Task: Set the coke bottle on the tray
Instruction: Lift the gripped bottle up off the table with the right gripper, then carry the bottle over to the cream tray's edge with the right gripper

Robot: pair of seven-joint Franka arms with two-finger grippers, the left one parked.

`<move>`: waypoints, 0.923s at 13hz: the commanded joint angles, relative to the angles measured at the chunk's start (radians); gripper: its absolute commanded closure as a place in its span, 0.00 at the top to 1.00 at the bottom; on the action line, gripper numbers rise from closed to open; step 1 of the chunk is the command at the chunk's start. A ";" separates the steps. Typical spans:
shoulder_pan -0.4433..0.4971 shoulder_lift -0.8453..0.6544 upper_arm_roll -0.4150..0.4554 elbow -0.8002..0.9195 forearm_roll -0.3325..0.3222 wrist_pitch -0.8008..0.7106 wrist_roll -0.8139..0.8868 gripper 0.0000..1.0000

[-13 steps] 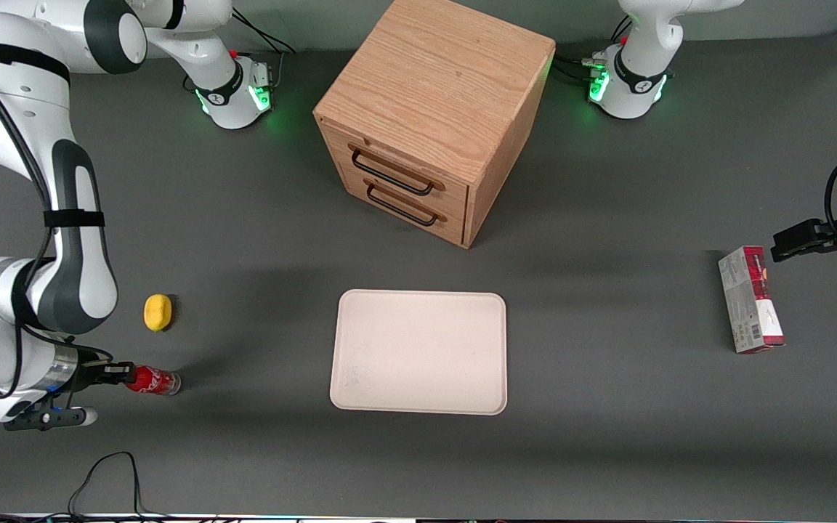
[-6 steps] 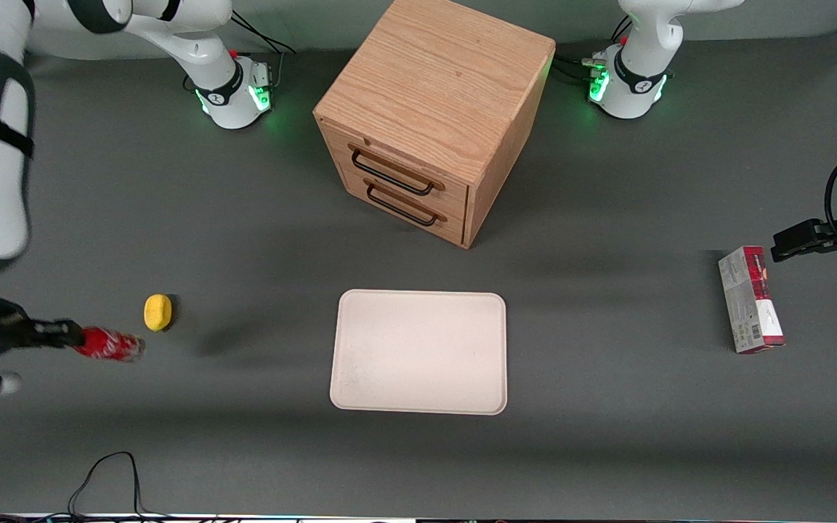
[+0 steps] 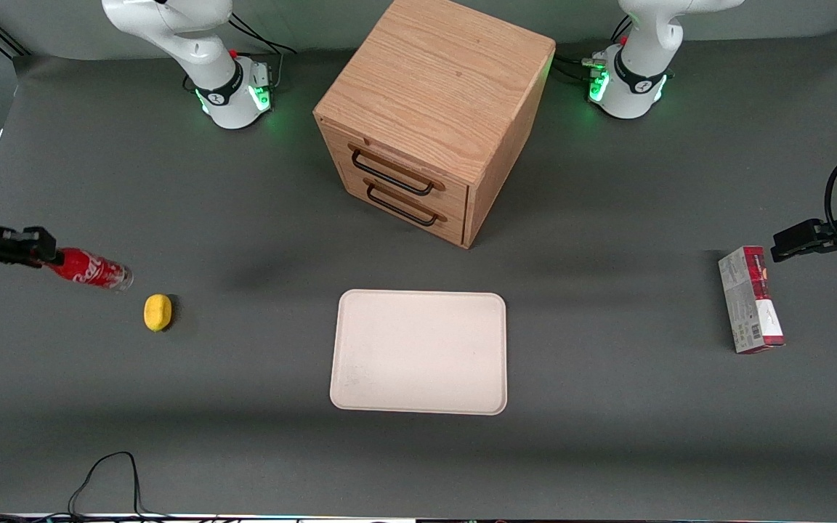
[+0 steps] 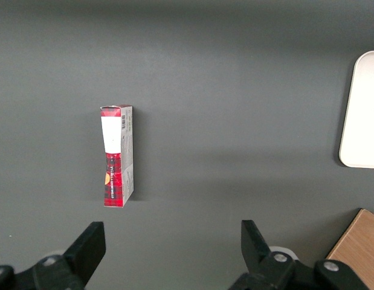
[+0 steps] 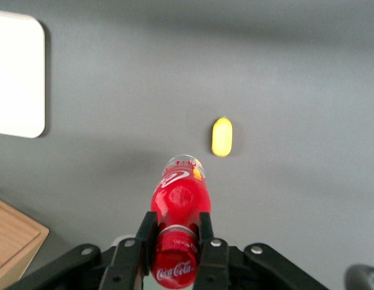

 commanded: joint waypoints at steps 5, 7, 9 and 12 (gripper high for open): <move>0.094 0.034 0.009 0.012 -0.006 0.028 0.155 0.00; 0.157 0.168 0.011 0.150 0.005 0.026 0.299 0.00; 0.217 0.352 0.017 0.358 0.035 0.025 0.454 0.00; 0.247 0.557 0.095 0.569 0.045 0.070 0.627 0.00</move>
